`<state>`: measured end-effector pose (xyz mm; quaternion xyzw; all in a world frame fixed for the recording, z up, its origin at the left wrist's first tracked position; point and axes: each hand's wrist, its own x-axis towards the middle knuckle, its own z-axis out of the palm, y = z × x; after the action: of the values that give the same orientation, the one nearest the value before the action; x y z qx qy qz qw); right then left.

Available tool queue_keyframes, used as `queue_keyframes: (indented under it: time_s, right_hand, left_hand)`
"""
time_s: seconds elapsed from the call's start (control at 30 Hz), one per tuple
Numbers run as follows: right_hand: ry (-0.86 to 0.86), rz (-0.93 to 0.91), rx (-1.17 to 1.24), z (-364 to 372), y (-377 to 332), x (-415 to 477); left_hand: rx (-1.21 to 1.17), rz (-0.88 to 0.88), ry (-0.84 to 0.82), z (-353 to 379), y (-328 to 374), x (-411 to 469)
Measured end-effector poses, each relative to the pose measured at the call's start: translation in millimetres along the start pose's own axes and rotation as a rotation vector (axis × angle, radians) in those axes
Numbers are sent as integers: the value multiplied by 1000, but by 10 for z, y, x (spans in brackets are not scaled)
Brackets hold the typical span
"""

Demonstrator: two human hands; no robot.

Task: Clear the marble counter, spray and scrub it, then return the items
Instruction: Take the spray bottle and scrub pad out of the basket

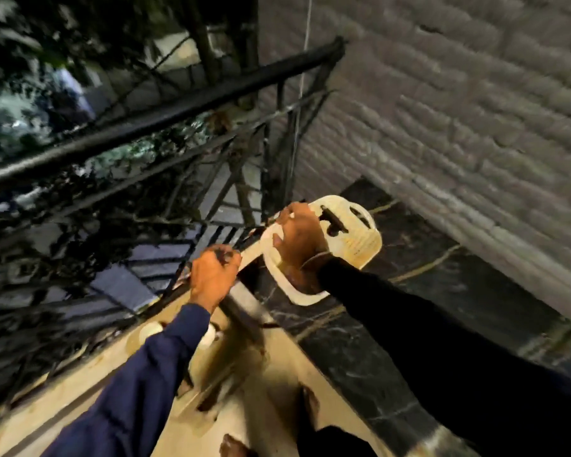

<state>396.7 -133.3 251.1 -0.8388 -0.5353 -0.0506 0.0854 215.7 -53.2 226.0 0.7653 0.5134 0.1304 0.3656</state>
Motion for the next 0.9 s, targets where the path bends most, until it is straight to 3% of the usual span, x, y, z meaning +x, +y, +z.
queue_keyframes:
  time_s: [0.17, 0.27, 0.4, 0.5, 0.57, 0.63, 0.7, 0.77, 0.83, 0.9]
  right_hand:
    - [100, 294, 48, -103, 1272, -29]
    - [-20, 413, -23, 7, 1877, -15]
    - [-109, 468, 166, 206, 2356, -47]
    - [-167, 458, 267, 204, 2379, -74]
    - [-75, 365, 225, 219, 2354, -91]
    - [97, 193, 193, 232, 2280, -116]
    - [121, 70, 349, 268, 2152, -128]
    - [-50, 67, 552, 313, 2055, -119]
    - [-272, 135, 735, 381, 1983, -87]
    - [-370, 220, 829, 482, 1946, -36]
  left_hand:
    - [8, -46, -139, 583, 546, 106]
    - [3, -128, -111, 853, 597, 108]
    - [91, -179, -64, 1130, 619, 131]
    - [182, -185, -63, 1218, 592, 131]
    - [195, -165, -27, 1239, 604, 91]
    - [226, -30, 69, 1250, 680, 8]
    - [297, 160, 156, 1255, 783, -57]
    - [359, 235, 91, 1304, 892, -35]
    - [418, 185, -80, 1408, 954, 61]
    - [481, 144, -275, 1523, 971, 161]
